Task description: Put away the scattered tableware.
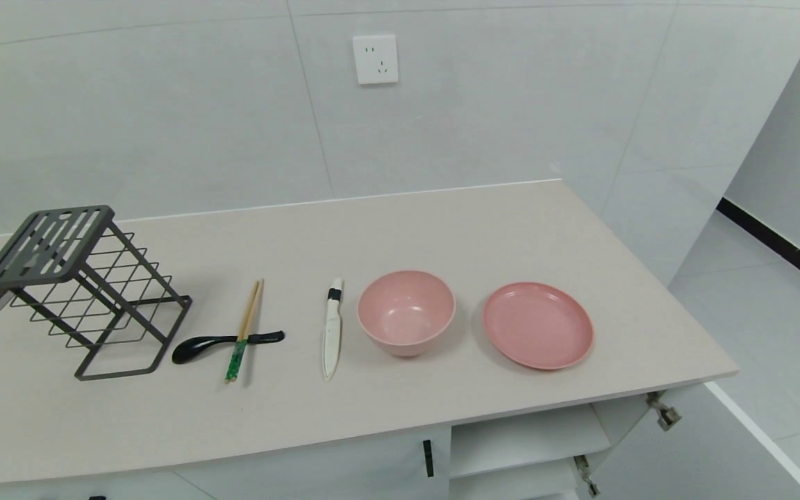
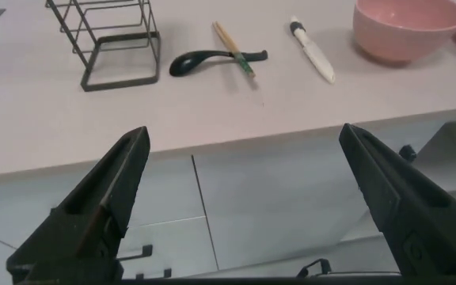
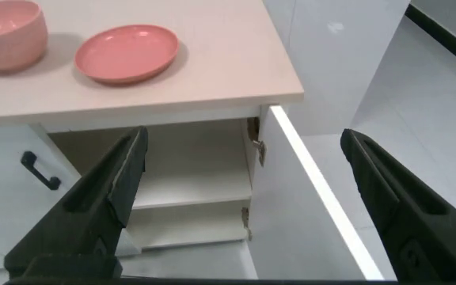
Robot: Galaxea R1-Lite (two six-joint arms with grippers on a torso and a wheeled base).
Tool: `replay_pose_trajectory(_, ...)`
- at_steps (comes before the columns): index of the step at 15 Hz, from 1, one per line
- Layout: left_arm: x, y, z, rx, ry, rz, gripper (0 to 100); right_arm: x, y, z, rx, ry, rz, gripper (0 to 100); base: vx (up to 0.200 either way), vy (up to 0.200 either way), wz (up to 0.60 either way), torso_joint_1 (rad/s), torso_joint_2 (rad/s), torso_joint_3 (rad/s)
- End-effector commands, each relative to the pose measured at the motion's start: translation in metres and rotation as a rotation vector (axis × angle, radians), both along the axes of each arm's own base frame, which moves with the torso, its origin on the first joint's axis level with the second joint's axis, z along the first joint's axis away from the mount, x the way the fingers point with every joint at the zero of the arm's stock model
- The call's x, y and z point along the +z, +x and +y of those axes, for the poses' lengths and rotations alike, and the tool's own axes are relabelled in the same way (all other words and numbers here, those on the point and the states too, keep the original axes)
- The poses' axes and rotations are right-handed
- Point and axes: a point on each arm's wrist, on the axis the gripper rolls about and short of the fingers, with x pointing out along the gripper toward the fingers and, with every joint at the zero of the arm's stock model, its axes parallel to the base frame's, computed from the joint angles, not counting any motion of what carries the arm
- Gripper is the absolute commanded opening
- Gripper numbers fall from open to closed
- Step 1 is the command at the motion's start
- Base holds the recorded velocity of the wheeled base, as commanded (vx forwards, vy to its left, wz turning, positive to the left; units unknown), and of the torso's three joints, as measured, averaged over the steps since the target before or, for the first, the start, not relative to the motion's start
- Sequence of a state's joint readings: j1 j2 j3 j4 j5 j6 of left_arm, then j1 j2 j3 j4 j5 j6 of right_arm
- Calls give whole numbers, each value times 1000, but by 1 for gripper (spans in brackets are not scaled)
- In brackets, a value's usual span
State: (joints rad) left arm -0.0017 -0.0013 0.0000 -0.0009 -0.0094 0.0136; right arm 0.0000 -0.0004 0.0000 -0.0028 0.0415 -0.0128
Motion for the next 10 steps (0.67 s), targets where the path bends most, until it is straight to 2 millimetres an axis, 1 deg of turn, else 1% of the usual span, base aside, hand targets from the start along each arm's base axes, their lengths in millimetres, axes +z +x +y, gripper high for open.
replay_pose_trajectory(1,0,0,0,0,0,1,100,0,0,0,1,-1,0,100,0,0,0,315,-613,-295)
replay_pose_trajectory(3,0,0,0,0,0,1,100,0,0,0,3,-4,0,100,0,0,0,278,-542,-259)
replay_pose_trajectory(7,0,0,0,0,0,1,100,0,0,0,-2,0,0,100,0,0,0,201,-386,-188)
replay_pose_trajectory(10,0,0,0,0,-1,1,100,0,0,0,-2,-1,0,100,0,0,0,22,-33,-20)
